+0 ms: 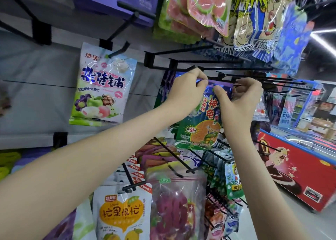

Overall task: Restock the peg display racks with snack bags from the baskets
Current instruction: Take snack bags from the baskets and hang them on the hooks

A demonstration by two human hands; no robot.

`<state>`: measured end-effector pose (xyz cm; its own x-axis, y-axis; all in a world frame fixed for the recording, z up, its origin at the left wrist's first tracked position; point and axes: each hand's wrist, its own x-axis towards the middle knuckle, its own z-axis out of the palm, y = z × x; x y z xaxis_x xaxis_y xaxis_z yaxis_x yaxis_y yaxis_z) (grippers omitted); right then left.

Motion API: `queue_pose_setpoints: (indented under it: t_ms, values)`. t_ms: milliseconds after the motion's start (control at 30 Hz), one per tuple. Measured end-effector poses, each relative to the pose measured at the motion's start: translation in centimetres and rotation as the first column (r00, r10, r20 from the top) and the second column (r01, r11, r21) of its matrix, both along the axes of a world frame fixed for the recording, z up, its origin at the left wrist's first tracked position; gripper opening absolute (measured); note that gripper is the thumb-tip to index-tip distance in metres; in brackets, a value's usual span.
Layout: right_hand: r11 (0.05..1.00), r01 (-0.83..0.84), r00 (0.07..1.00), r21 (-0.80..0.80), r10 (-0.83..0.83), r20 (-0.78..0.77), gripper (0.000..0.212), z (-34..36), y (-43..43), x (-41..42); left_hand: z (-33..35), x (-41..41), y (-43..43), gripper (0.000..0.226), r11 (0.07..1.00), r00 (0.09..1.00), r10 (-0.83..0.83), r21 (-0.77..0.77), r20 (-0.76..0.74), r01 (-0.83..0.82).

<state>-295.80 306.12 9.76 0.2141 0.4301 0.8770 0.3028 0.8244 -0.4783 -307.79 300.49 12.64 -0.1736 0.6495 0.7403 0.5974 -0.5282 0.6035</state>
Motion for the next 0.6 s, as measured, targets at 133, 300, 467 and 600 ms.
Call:
queue_pose_setpoints:
  t_ms: [133, 300, 467, 600]
  values:
    - [0.993, -0.034, 0.999, -0.115, 0.038, 0.034, 0.04, 0.4, -0.2, 0.3, 0.0, 0.3, 0.0, 0.008, 1.0, 1.0, 0.008, 0.014, 0.014, -0.008]
    - [0.986, -0.082, 0.99, -0.147, 0.097, 0.101, 0.053, 0.5, -0.9, 0.3, 0.2, 0.6, -0.1, 0.007, 0.998, 0.998, 0.039, 0.036, 0.043, -0.041]
    - [0.99, -0.082, 0.995, -0.115, 0.088, 0.048, 0.057, 0.6, -1.4, 0.5, 0.1, 0.6, -0.5, 0.005, 0.996, 0.995, 0.077, 0.045, 0.066, -0.08]
    - [0.997, -0.035, 0.997, -0.066, 0.039, 0.067, 0.058, 0.6, -1.9, 0.2, -0.1, 1.1, -1.0, 0.008, 0.996, 0.989, 0.083, 0.03, 0.124, -0.087]
